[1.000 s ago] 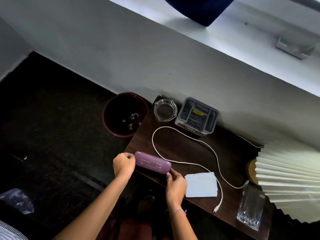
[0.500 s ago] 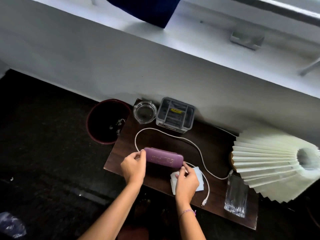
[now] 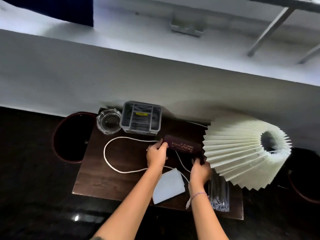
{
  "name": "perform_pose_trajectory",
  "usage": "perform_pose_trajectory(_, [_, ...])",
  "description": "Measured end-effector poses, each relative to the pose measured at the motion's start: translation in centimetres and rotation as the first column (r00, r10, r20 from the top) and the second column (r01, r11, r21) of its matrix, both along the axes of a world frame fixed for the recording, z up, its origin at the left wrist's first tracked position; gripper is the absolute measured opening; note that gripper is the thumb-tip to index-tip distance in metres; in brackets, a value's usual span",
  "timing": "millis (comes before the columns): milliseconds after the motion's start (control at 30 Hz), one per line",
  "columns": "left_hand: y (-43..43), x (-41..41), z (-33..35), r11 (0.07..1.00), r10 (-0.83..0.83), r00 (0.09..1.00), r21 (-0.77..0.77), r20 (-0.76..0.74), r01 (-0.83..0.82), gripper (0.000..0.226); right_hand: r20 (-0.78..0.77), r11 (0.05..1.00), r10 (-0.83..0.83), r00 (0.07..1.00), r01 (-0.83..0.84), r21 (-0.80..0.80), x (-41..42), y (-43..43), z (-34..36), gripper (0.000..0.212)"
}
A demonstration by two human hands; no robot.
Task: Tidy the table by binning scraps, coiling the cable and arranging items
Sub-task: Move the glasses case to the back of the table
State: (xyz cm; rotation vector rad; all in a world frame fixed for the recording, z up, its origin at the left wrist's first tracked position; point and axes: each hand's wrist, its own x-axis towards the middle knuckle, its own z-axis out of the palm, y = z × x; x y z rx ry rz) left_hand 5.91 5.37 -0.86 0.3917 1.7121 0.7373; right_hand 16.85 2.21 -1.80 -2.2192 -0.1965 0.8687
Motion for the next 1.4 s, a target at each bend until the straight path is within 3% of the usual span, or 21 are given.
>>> perform_pose_trajectory(200, [2.0, 1.1, -0.5, 0.996, -0.08, 0.992, -0.022, 0.093, 0.082, 0.048, -0.108, 0.974, 0.082, 0.991, -0.103, -0.203, 1.5, 2.1, -0.6, 0.044])
perform_pose_trajectory(433, [2.6, 1.5, -1.4, 0.985, -0.173, 0.985, 0.0, -0.003, 0.173, 0.044, -0.067, 0.896, 0.27, 0.96, -0.277, -0.347, 1.5, 2.5, -1.0, 0.057])
perform_pose_trajectory(600, [2.0, 2.0, -1.6, 0.974, -0.225, 0.963, 0.007, -0.149, 0.228, 0.045, 0.069, 0.908, 0.361, 0.93, -0.333, -0.256, 0.3, 2.6, -0.8, 0.042])
perform_pose_trajectory(733, [2.4, 2.4, -1.8, 0.972, -0.234, 0.962, 0.002, -0.142, 0.237, 0.049, 0.142, 0.901, 0.41, 0.901, -0.377, -0.213, 0.0, 3.2, -0.7, 0.037])
perform_pose_trajectory(833, [3.2, 2.6, -2.0, 0.978, -0.205, 0.971, 0.006, -0.121, 0.208, 0.051, 0.101, 0.891, 0.424, 0.9, -0.395, -0.221, 0.1, 3.7, -0.4, 0.038])
perform_pose_trajectory(933, [4.1, 2.9, -2.3, 0.983, -0.185, 0.979, 0.0, -0.091, 0.186, 0.051, 0.158, 0.856, 0.509, 0.846, -0.478, -0.198, 0.4, 4.2, -0.7, 0.043])
perform_pose_trajectory(1167, [5.3, 3.1, -2.8, 0.977, -0.213, 0.973, 0.005, -0.087, 0.215, 0.054, 0.034, 0.83, 0.539, 0.842, -0.523, -0.191, 1.1, 5.6, -1.2, 0.045])
perform_pose_trajectory(1400, [6.2, 2.7, -3.3, 0.964, -0.261, 0.956, 0.017, -0.137, 0.265, 0.052, 0.055, 0.778, 0.607, 0.793, -0.579, -0.244, 1.6, 6.8, -0.9, 0.047])
